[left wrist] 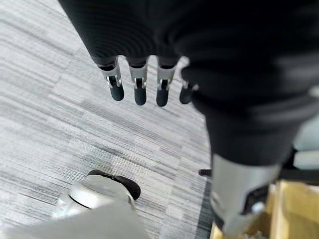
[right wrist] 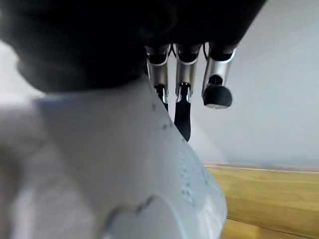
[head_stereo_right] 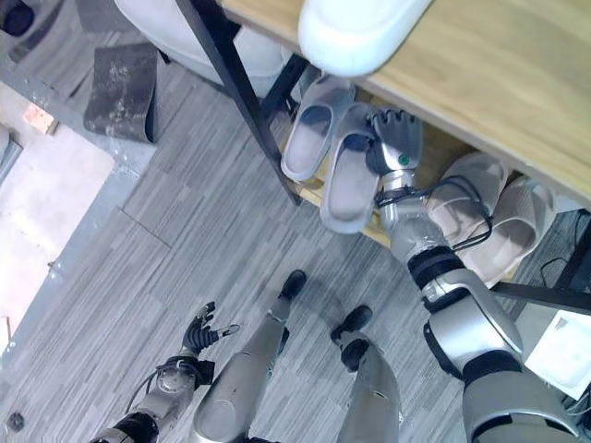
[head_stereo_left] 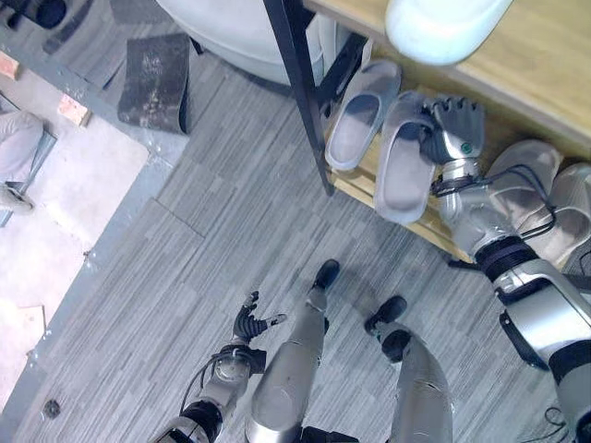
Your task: Arrange the slippers neatly on the shoe rack.
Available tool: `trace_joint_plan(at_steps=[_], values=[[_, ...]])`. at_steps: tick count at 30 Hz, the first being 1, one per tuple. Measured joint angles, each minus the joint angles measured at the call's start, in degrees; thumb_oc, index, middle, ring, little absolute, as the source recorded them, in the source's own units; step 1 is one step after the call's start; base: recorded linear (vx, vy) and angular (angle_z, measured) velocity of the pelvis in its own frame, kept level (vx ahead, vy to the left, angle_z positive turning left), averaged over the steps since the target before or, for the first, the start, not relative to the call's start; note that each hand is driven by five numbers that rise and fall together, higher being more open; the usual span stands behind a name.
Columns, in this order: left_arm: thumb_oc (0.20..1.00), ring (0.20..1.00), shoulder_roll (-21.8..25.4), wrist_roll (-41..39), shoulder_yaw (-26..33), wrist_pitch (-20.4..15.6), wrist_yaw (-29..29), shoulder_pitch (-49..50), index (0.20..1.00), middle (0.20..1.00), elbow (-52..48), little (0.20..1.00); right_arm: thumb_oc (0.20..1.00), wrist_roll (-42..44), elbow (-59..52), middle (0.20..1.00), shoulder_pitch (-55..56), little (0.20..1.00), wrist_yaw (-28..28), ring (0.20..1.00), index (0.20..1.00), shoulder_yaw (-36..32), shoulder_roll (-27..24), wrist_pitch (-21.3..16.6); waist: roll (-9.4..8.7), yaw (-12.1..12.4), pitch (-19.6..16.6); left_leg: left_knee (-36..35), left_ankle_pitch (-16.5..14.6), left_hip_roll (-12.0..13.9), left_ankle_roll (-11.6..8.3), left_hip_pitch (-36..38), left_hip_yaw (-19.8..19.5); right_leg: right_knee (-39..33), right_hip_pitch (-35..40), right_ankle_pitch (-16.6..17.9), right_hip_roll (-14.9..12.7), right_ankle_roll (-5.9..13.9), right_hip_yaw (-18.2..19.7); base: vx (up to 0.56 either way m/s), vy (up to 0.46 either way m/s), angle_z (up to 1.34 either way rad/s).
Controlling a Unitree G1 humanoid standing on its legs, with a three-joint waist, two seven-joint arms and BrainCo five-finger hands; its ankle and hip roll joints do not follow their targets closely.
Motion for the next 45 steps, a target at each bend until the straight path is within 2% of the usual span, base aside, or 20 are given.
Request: trace_joint_plan(at_steps=[4,8,9,10,11,12,13,18,19,23,26,30,36,41,44,45], values=[[1.000,1.000,-0.17,-0.98,-0.34,-0.65,-0.04,-0.76,1.000,1.000,2.30,1.000,0.200,2.99,6.58,0.200,-2.00,0.200,-1.53,0.200,0.200,1.35,0.08,-0.13,-0.45,-0.23,0.33,8.46,-3.56,-1.27,0.16,-5.09,0.01,5.70,-3.43,-2.09,-1.40,-0.77,0.38,0.01,0.015,0.03],[1.000,1.000,-0.36,-1.23,-0.77,-0.70,-0.20,-1.44,1.000,1.000,3.09,1.000,0.200,4.87,10.39,0.200,-3.58,0.200,-2.03,0.200,0.200,2.15,0.36,-0.23,-0.62,-0.27,0.38,13.18,-5.30,-2.29,0.47,-9.04,-0.01,10.05,-6.79,-3.75,-2.79,-1.02,0.91,0.01,0.036,0.05],[1.000,1.000,-0.22,-2.38,-1.04,-0.05,0.00,-2.23,1.000,1.000,1.06,1.000,0.200,5.01,14.67,0.200,-5.63,0.200,-2.23,0.200,0.200,4.35,0.62,-0.36,-0.67,-0.51,0.35,16.49,-6.65,-2.93,0.93,-11.14,0.47,12.52,-8.99,-5.24,-3.92,-0.79,1.89,0.00,0.070,0.03],[1.000,1.000,2.16,-4.26,-4.49,2.32,1.70,-1.78,1.000,1.000,-6.27,1.000,0.200,6.02,16.26,0.200,-6.61,0.200,-2.39,0.200,0.200,5.39,0.74,-0.07,-0.46,-0.16,0.44,17.57,-6.89,-3.37,1.11,-12.62,0.43,14.00,-10.23,-5.83,-4.26,-1.26,1.99,0.00,0.073,0.09],[1.000,1.000,7.78,-4.06,-7.21,0.03,1.65,-0.45,1.000,1.000,-23.43,1.000,0.200,7.11,17.33,0.200,-7.22,0.200,-4.05,0.200,0.200,5.30,0.48,-0.19,-0.88,0.34,0.53,19.49,-6.92,-4.09,1.14,-15.30,0.83,17.02,-13.52,-6.44,-4.76,-0.73,3.58,0.03,0.031,0.12],[1.000,1.000,6.85,-3.43,-5.93,-3.05,0.44,-0.67,1.000,1.000,-25.47,1.000,0.200,7.18,18.93,0.200,-8.02,0.200,-4.86,0.200,0.200,5.47,0.59,-0.32,-0.58,0.28,0.64,20.31,-6.99,-4.28,1.04,-16.07,0.72,17.49,-14.11,-6.73,-4.78,-1.24,3.75,0.04,0.027,0.06],[1.000,1.000,5.13,-3.91,-4.34,-3.39,0.37,-0.89,1.000,1.000,-23.93,1.000,0.200,7.38,19.37,0.200,-8.07,0.200,-4.76,0.200,0.200,5.49,0.90,-0.37,-0.30,0.28,0.69,20.58,-7.41,-4.38,0.43,-16.24,0.71,17.67,-14.21,-6.76,-4.82,-1.27,3.91,0.04,0.016,-0.02],[1.000,1.000,6.92,-4.32,-3.97,-1.61,-0.51,5.19,1.000,1.000,-21.78,1.000,0.200,9.44,22.98,0.200,-9.66,0.200,-5.01,0.200,0.200,4.19,-0.41,-0.34,0.22,1.61,0.25,18.23,-7.41,-4.44,0.41,-16.28,1.10,16.33,-14.91,-6.92,-4.80,-1.00,4.90,0.04,0.010,0.10],[1.000,1.000,7.20,-4.33,-3.97,-1.13,-0.59,6.14,1.000,1.000,-21.60,1.000,1.000,9.54,23.79,1.000,-10.04,1.000,-5.06,1.000,1.000,3.24,-0.59,-0.35,0.54,2.01,0.07,17.91,-7.41,-4.47,0.42,-16.36,1.11,16.19,-15.02,-6.92,-4.85,-1.00,4.92,0.03,-0.007,0.16],[1.000,1.000,7.94,-4.47,-3.96,-0.34,-1.43,8.34,1.000,1.000,-25.33,1.000,1.000,11.05,31.05,1.000,-13.01,1.000,-2.43,1.000,1.000,3.06,-0.92,0.69,2.16,3.86,-1.42,17.13,-7.36,-4.81,0.48,-16.45,1.41,16.34,-15.08,-6.92,-5.57,-0.99,4.97,0.03,-0.011,0.16],[1.000,1.000,7.97,-4.45,-4.05,-0.08,-1.79,8.84,1.000,1.000,-28.68,1.000,1.000,12.09,32.21,1.000,-14.05,1.000,0.05,1.000,1.000,2.00,-0.86,1.41,2.21,4.00,-2.98,17.32,-7.12,-5.03,0.83,-16.48,1.55,16.46,-15.05,-6.91,-5.59,-0.98,5.09,0.03,-0.011,0.03],[1.000,1.000,7.89,-4.42,-4.06,0.10,-2.53,9.06,1.000,1.000,-29.72,1.000,1.000,15.70,32.02,1.000,-14.06,1.000,1.50,1.000,1.000,0.93,-1.01,2.00,2.31,3.22,-4.18,17.60,-5.72,-5.21,1.96,-16.33,1.88,16.72,-14.89,-6.95,-5.51,-0.29,5.67,0.00,0.000,0.00],[1.000,1.000,7.39,-4.43,-4.25,0.63,-2.78,7.62,1.000,1.000,-29.50,1.000,1.000,18.57,28.70,1.000,-14.12,1.000,1.88,1.000,1.000,0.49,-1.56,1.61,2.31,1.96,-4.17,18.03,-5.51,-5.35,1.56,-15.87,2.22,16.32,-14.29,-6.12,-5.42,0.26,5.86,0.00,0.000,0.00],[1.000,1.000,6.57,-4.39,-4.23,0.69,-1.91,5.01,1.000,1.000,-29.56,1.000,1.000,25.19,21.34,1.000,-13.94,1.000,1.16,1.000,1.000,-3.95,2.37,-1.51,2.25,0.48,-4.13,16.72,-5.63,-4.41,1.78,-13.72,2.99,14.51,-12.30,-5.68,-4.44,0.37,6.36,0.00,0.014,-0.11],[1.000,1.000,7.02,-4.39,-4.19,1.89,-1.15,3.74,1.000,1.000,-31.43,1.000,1.000,33.27,9.89,1.000,-10.71,1.000,1.47,1.000,1.000,-9.02,5.35,-5.56,2.03,-1.15,-3.97,16.32,-5.94,-4.13,2.33,-13.09,3.51,14.05,-12.09,-5.72,-4.32,0.35,6.98,-0.01,0.021,-0.10],[1.000,1.000,7.59,-4.39,-3.99,2.13,-0.75,3.76,1.000,1.000,-33.86,1.000,1.000,38.12,1.83,1.000,-7.17,1.000,1.75,1.000,1.000,-14.14,7.22,-8.58,1.89,-1.72,-3.88,16.30,-6.10,-4.12,2.08,-13.09,3.50,14.06,-12.15,-5.72,-4.19,0.35,7.16,0.00,0.012,-0.13]])
